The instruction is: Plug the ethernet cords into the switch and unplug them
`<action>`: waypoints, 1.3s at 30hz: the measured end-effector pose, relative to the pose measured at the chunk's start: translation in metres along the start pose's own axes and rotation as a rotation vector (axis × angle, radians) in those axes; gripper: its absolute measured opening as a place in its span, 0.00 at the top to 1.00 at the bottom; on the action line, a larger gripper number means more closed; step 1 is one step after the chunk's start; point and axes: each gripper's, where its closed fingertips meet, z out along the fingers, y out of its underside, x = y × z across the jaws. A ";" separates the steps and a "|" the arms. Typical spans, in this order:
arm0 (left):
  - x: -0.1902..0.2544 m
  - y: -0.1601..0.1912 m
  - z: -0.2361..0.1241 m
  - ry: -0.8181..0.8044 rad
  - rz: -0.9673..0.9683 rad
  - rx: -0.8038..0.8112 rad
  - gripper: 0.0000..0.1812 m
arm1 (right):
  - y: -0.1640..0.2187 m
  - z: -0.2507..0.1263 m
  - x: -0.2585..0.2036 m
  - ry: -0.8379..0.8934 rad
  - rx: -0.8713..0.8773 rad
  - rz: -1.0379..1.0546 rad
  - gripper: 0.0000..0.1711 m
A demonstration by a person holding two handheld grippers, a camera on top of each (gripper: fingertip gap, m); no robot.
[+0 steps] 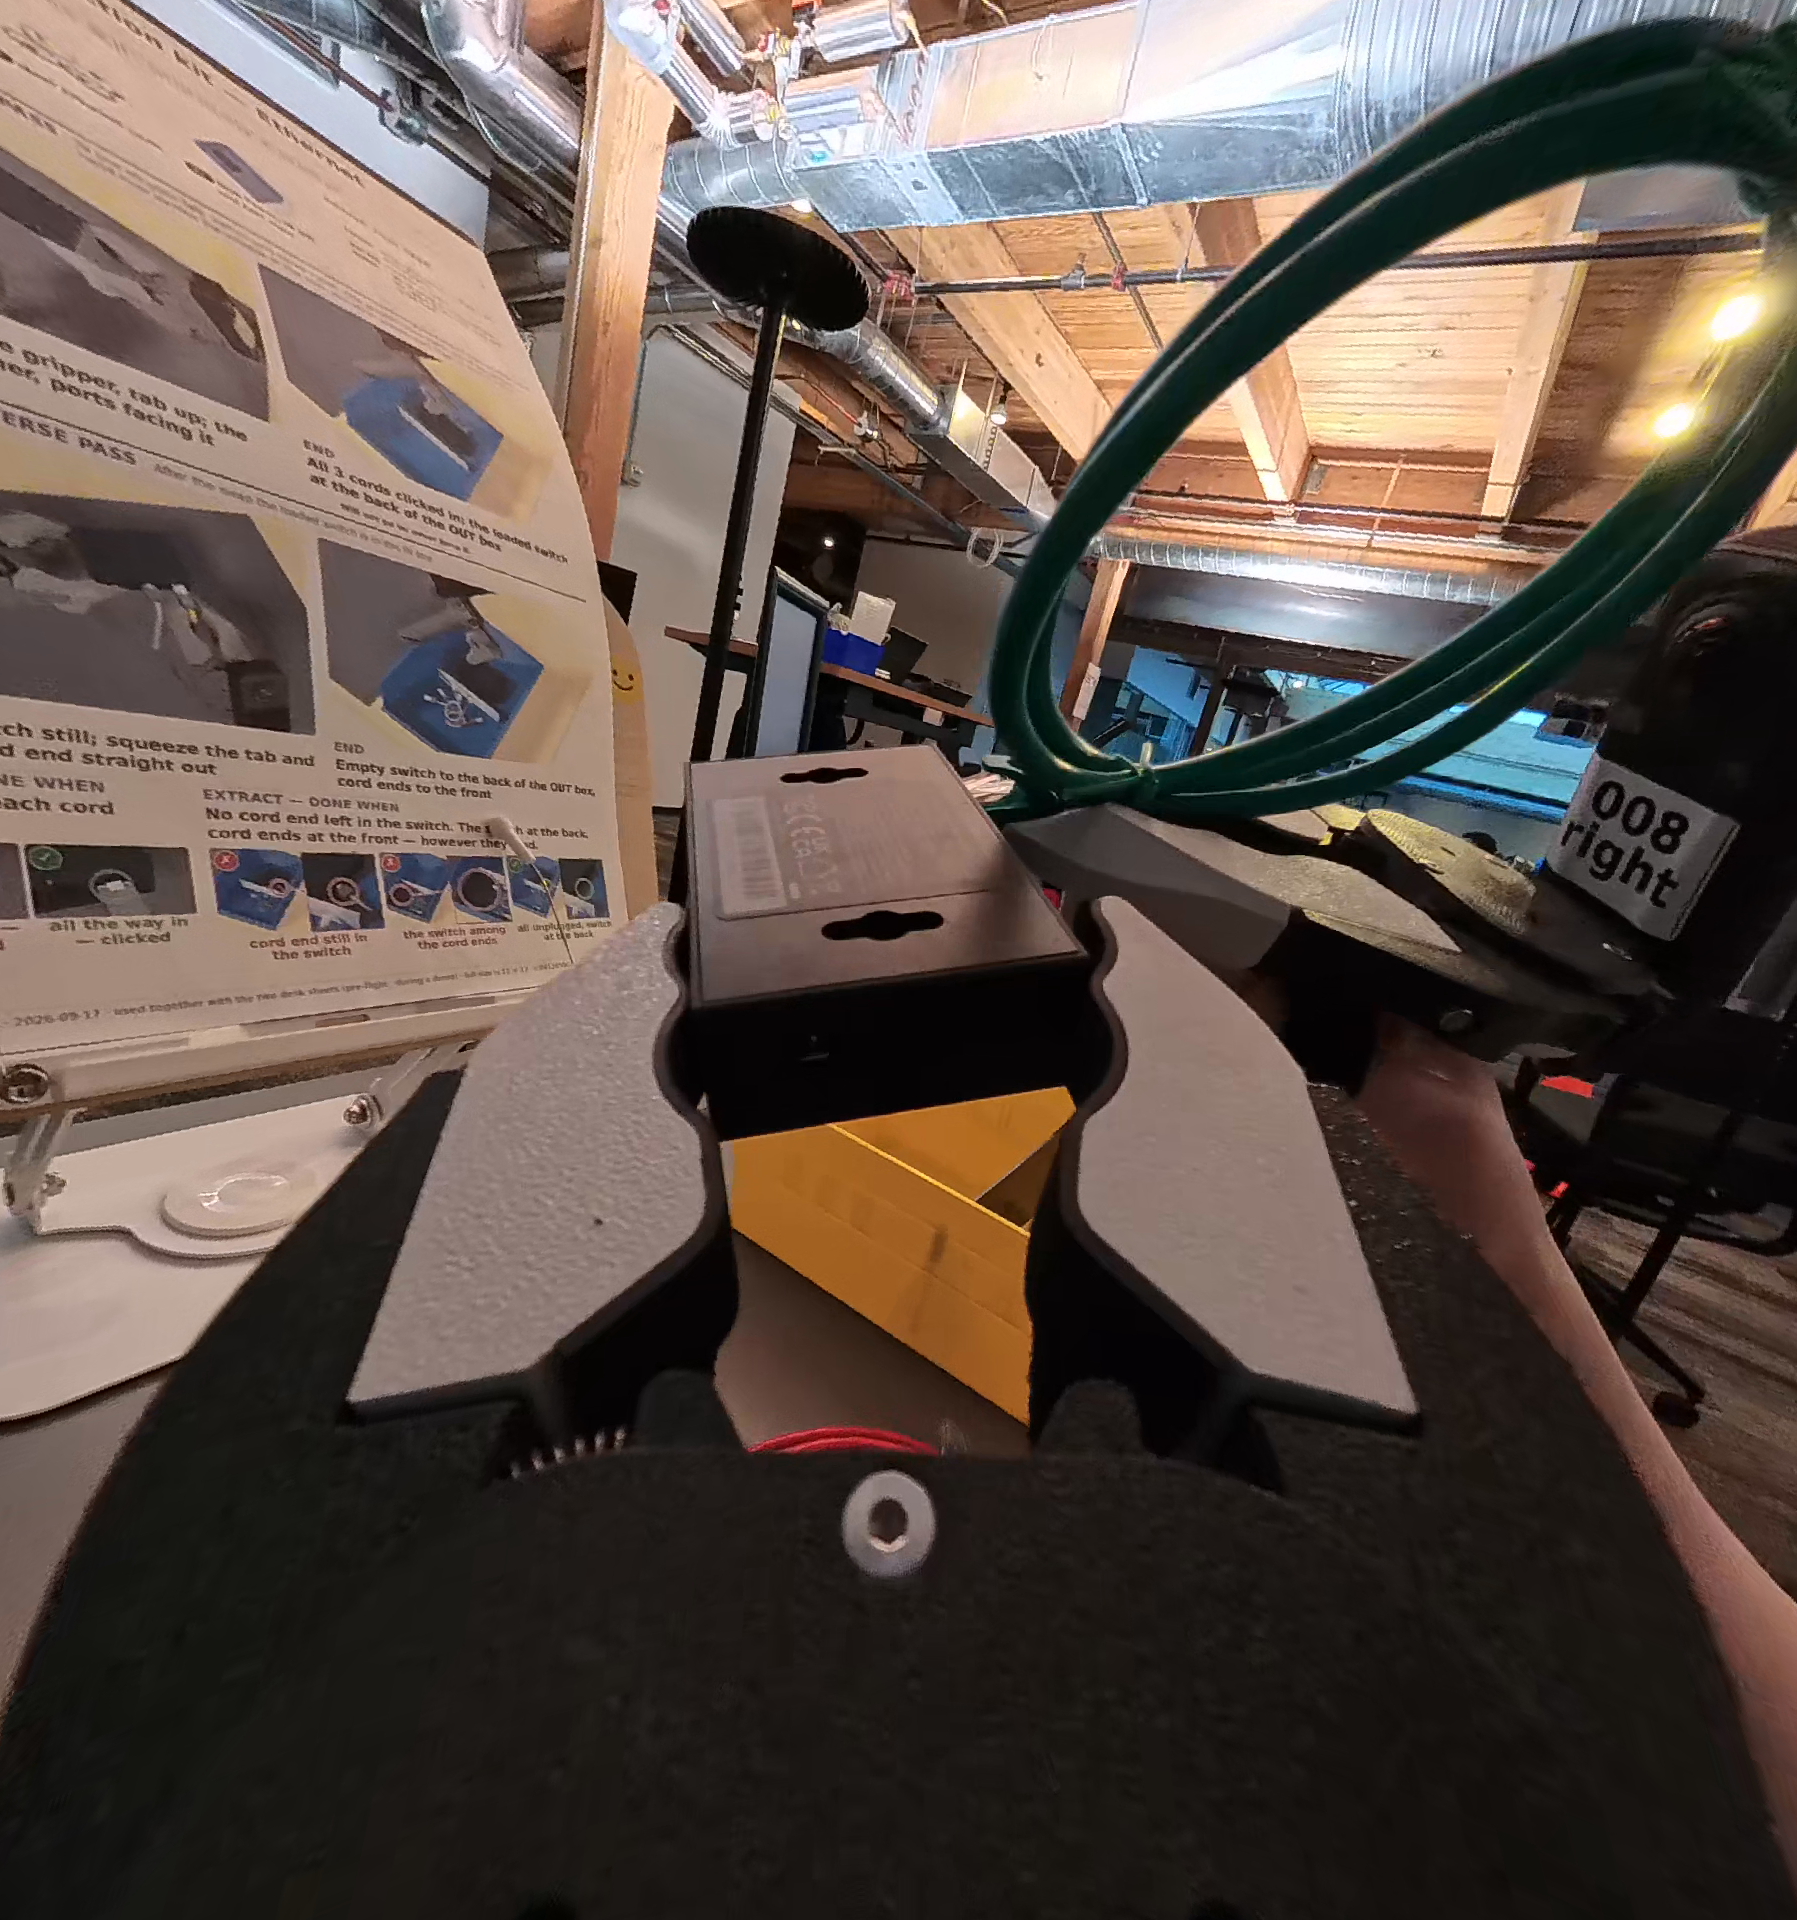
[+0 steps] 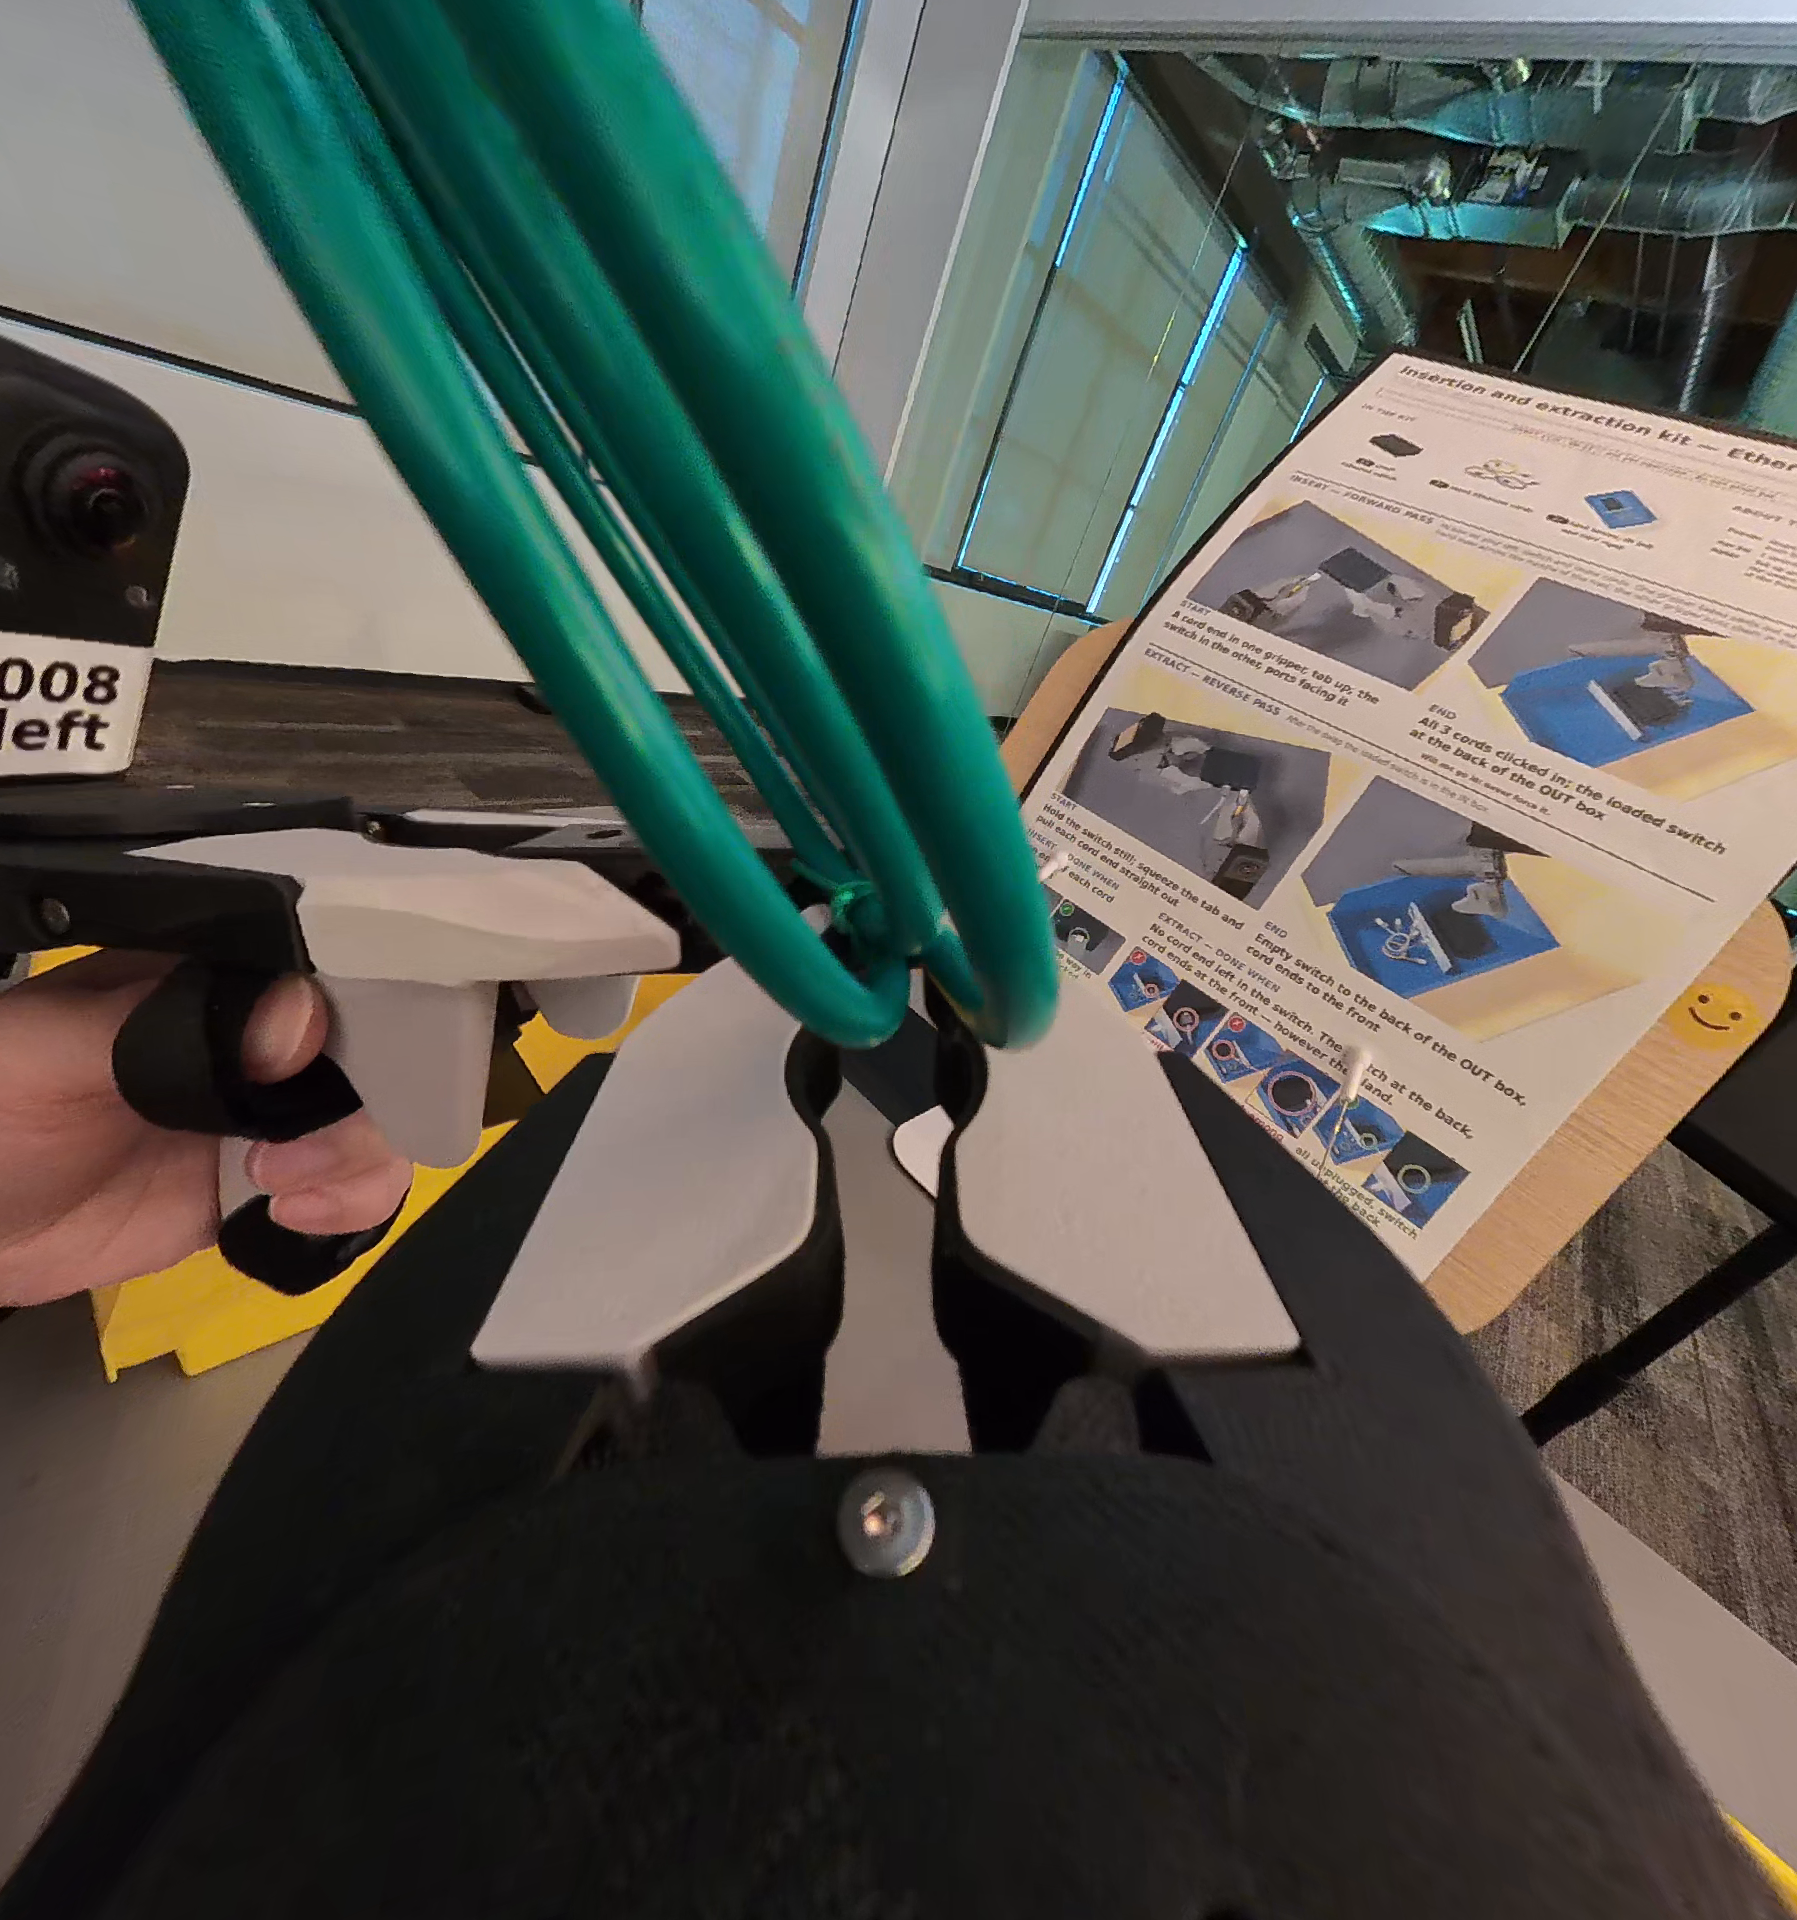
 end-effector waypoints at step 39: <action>0.014 -0.006 -0.006 0.078 0.192 -0.076 0.62 | -0.013 -0.008 -0.007 0.028 0.091 -0.067 0.92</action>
